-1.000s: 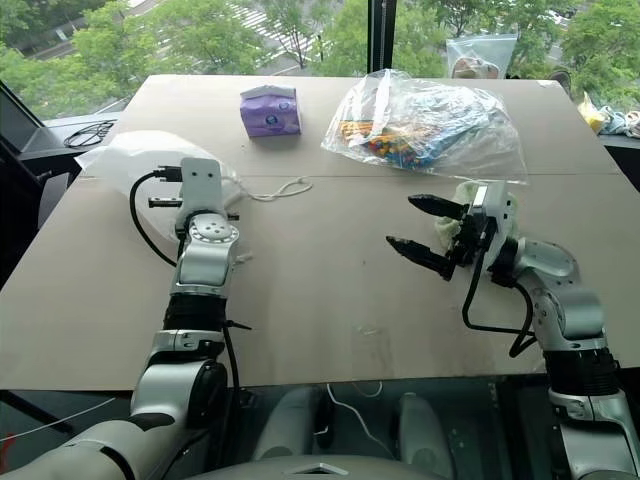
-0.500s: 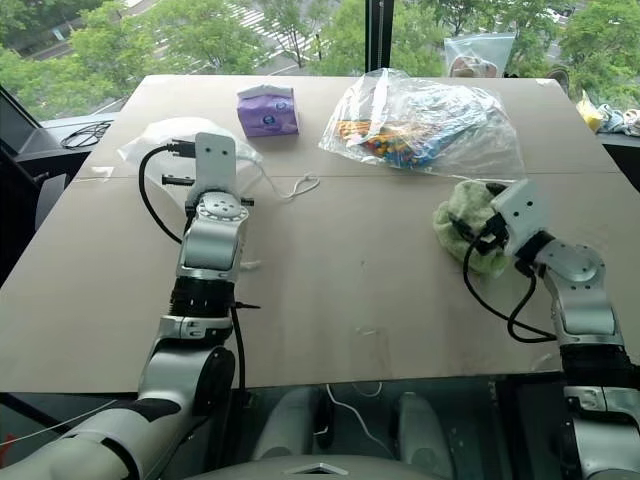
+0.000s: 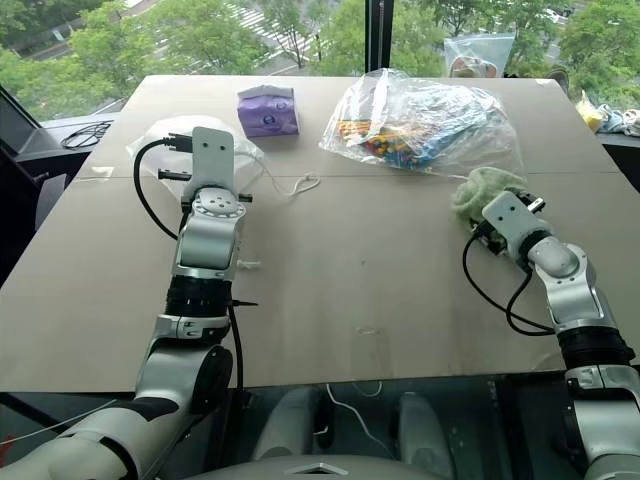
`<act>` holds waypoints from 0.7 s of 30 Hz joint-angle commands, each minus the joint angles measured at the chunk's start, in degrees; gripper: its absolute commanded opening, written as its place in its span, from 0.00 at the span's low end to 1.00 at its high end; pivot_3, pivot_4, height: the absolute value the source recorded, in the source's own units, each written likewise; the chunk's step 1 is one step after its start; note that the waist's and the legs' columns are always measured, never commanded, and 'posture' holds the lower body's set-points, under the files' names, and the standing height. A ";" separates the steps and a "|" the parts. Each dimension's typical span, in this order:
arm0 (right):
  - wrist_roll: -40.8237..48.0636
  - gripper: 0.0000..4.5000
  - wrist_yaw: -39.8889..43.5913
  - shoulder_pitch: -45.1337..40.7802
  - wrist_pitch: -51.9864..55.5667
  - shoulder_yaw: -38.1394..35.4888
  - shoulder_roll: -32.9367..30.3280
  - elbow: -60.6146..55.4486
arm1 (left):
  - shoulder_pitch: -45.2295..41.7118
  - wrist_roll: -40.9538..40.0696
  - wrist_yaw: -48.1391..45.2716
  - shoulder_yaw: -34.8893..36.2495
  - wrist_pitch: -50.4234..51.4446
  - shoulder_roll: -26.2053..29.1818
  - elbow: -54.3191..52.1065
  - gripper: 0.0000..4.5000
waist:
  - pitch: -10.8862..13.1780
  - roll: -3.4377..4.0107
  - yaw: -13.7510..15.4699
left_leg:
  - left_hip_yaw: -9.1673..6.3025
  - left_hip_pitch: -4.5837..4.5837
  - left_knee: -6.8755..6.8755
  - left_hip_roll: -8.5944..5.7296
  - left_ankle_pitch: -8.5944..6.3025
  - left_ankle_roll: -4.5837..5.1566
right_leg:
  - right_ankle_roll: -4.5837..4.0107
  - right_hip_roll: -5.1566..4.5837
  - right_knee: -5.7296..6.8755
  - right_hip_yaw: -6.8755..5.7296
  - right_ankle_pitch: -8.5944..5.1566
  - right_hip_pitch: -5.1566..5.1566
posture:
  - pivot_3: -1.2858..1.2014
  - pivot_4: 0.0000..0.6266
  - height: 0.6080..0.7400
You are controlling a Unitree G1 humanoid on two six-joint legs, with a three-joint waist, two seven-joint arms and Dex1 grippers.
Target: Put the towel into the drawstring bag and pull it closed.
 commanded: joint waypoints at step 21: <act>11.71 0.82 0.18 -22.64 22.66 -7.49 6.37 41.53 | 1.22 0.93 -0.18 0.24 0.08 0.12 -5.32 0.00 | -0.51 -0.73 -1.37 | -0.34 0.89 0.10 0.01 -0.34 0.03 | 0.10 -0.35 -0.07 -0.15 0.09 1.04 | 0.52 0.24 1.00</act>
